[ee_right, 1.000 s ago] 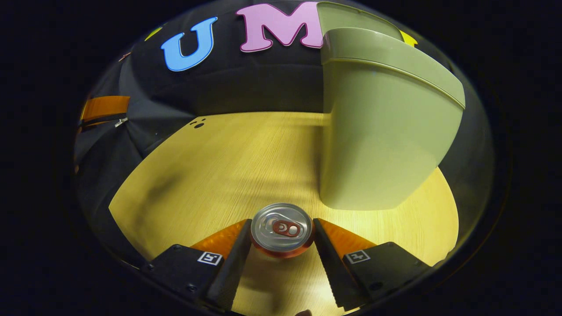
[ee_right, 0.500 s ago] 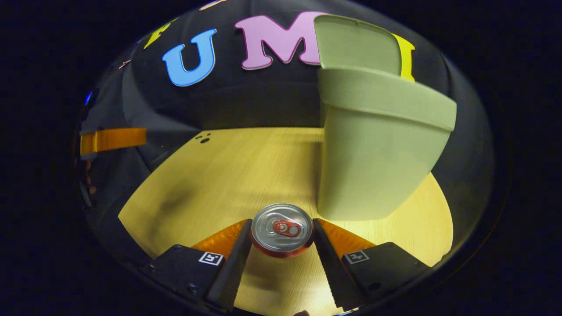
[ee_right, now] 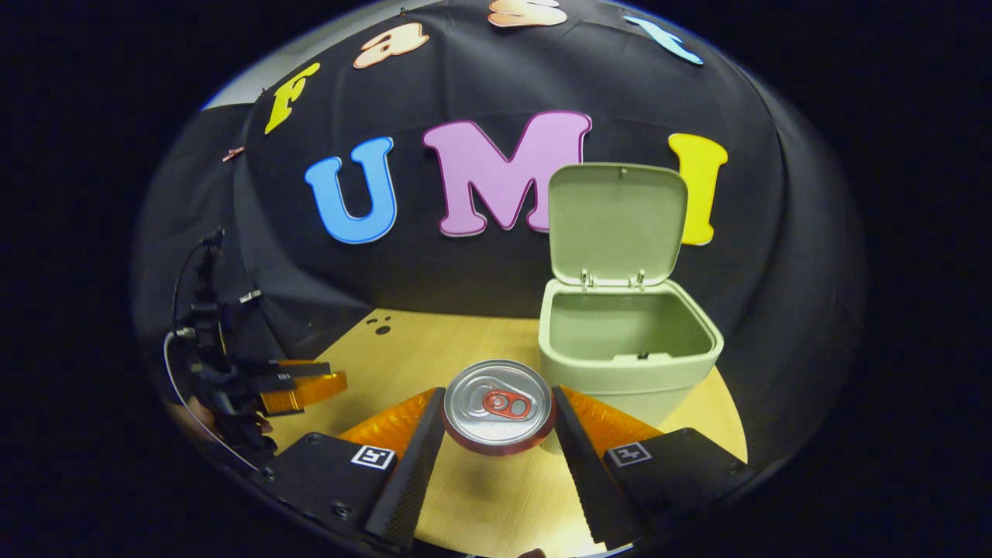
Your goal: Press the lid of the desktop garbage bin to open it, pick up the crumpled paper on the desktop and throw it into the bin, then pick up the pop can on the desktop and drop it into the bin, and finally close the garbage bin lid.
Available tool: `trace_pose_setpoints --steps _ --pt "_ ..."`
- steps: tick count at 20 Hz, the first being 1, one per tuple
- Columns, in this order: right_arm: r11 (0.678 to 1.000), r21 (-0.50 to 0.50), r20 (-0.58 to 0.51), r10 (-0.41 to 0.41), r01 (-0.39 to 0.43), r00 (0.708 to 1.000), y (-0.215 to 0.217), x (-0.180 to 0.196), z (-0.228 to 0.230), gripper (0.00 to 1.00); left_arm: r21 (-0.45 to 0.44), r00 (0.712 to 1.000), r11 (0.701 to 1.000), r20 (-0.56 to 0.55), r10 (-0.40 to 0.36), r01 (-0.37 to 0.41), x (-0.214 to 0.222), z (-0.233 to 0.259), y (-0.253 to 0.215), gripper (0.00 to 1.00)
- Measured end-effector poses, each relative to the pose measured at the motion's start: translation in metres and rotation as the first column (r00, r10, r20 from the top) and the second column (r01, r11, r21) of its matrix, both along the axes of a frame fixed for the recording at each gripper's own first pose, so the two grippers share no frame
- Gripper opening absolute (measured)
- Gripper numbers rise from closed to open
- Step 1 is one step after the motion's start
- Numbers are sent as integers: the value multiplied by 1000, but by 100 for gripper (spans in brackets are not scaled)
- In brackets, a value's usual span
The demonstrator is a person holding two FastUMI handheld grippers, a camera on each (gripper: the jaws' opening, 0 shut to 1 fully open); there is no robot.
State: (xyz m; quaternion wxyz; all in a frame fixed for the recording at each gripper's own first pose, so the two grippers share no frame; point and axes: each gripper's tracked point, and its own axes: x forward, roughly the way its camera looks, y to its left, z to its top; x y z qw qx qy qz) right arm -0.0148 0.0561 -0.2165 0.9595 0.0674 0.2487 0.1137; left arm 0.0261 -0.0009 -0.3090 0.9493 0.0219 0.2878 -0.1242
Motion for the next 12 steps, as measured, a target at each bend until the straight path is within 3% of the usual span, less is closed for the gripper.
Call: trace_pose_setpoints --steps 5,12 --pt "996 26 72 -83 81 994 -35 33 50 83 -15 1000 1000 2 -6 6 3 -1 -7 64" --pt "978 32 105 -209 206 972 -88 87 53 83 -3 1000 1000 7 -6 6 3 2 -8 64"
